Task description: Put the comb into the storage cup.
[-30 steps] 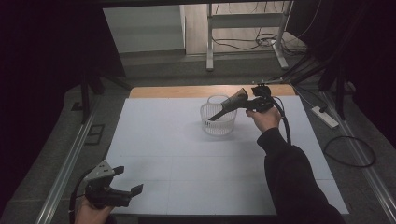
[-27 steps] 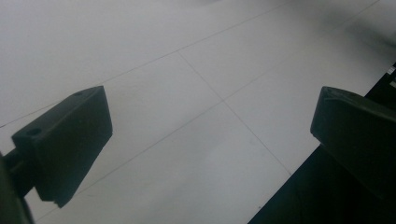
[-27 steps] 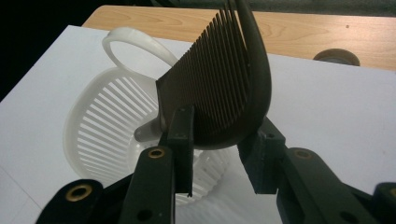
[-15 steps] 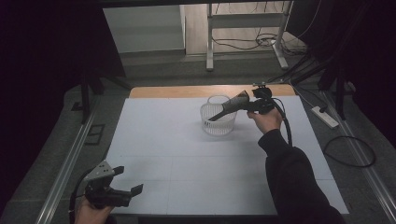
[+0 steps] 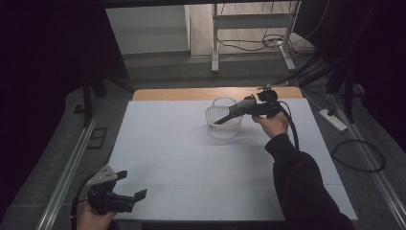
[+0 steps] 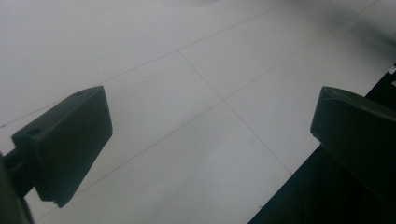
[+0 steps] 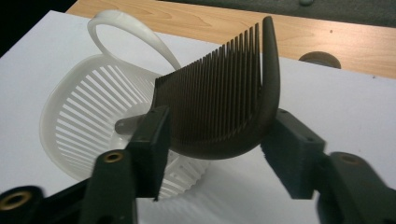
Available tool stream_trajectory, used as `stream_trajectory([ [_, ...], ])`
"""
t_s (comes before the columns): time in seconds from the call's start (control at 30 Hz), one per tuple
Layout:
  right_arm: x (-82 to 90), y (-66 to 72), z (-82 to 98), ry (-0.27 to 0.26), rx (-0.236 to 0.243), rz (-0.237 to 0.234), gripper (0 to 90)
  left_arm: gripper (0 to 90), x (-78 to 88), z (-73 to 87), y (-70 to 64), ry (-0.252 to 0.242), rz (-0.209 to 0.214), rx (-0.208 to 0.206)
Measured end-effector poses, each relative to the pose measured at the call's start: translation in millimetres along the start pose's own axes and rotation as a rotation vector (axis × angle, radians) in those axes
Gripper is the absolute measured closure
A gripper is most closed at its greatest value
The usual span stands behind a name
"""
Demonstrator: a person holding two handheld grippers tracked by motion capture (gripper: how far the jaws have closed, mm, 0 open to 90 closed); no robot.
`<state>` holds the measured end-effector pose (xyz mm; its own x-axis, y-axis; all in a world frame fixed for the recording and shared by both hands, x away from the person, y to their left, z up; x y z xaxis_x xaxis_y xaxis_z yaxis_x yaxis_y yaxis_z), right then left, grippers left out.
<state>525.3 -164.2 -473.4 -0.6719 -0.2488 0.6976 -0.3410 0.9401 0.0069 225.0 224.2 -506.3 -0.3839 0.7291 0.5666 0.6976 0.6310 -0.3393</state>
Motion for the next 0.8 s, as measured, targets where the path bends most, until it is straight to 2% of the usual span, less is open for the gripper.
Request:
stream_trajectory([
  [0.27,0.4,1.1,1.0,0.014,0.044,0.043,19.7,0.0,0.0,0.0,0.0,0.0,-0.001,0.0],
  [0.4,0.1,0.7,2.7,0.028,0.055,0.034,13.8,0.0,0.0,0.0,0.0,0.0,0.0,0.001],
  [0.57,1.9,2.7,4.8,0.035,0.093,0.008,6.1,0.0,-0.1,-0.1,0.1,0.0,0.0,0.001],
  [0.8,8.8,3.6,1.5,-0.003,0.123,-0.014,0.0,0.0,-0.1,-0.1,0.2,0.0,0.0,0.002],
])
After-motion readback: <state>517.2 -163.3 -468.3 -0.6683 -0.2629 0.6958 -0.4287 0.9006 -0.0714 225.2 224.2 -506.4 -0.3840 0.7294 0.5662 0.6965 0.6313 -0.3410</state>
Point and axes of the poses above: each handheld gripper's, and its own axes: x roughly backward along the jaws, z roughly out of its underside, y roughly to its left, the point moved 7 cm from there along -x, roughly forward along the jaws, and after that the axes turned 14 degrees about z, right-handed, at the moved point
